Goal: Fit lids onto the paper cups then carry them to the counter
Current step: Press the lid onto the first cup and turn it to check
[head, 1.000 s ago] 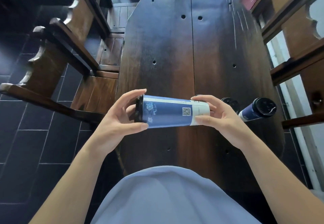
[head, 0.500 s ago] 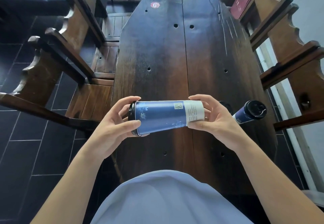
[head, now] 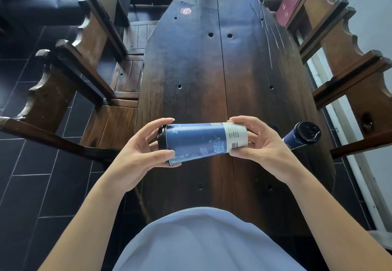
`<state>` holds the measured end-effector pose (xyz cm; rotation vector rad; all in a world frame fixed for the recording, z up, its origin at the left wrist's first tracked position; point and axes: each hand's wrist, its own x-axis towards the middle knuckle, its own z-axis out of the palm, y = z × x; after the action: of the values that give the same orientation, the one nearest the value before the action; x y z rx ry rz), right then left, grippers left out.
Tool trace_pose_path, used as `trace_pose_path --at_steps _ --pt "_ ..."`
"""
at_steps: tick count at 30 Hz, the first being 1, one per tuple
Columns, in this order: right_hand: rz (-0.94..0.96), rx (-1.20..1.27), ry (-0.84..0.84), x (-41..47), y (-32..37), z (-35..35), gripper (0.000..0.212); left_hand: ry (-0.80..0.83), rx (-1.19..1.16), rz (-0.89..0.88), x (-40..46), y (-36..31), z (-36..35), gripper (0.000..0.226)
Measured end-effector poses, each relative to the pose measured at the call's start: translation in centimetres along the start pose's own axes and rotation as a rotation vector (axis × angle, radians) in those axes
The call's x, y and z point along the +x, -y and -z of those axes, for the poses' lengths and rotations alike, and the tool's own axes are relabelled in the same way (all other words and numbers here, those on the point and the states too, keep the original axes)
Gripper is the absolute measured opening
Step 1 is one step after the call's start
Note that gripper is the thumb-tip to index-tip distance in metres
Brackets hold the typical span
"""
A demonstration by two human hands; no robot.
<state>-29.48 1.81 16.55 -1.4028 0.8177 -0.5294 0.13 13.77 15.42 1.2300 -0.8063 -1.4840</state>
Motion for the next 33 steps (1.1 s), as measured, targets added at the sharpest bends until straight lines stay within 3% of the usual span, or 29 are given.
trace_pose_path --at_steps 4,8,17,21,24,30,33 --pt "-0.008 -0.025 -0.015 -0.04 -0.16 0.05 0.062 0.038 0.025 -0.067 -0.19 0.21 -0.02 0.078" --pt "-0.037 -0.009 -0.003 -0.04 -0.52 0.08 0.058 0.058 0.029 -0.1 -0.44 -0.15 0.01 0.066" --pt "0.036 0.018 0.032 -0.11 -0.06 -0.29 0.064 0.031 -0.029 -0.008 -0.84 -0.29 0.08 0.066" --pt "0.024 -0.002 0.017 -0.02 -0.05 -0.41 0.059 0.032 0.019 -0.071 -0.86 -0.32 0.07 0.074" --pt "-0.017 0.009 0.024 0.11 -0.42 -0.47 0.055 0.001 0.0 -0.11 -0.76 -0.36 0.06 0.064" --pt "0.02 -0.008 0.014 0.06 -0.33 -0.39 0.066 -0.029 -0.022 -0.054 -0.52 -0.43 0.02 0.062" --pt "0.037 0.008 0.012 0.09 -0.28 -0.33 0.062 -0.012 -0.014 -0.049 -0.45 -0.3 0.19 0.065"
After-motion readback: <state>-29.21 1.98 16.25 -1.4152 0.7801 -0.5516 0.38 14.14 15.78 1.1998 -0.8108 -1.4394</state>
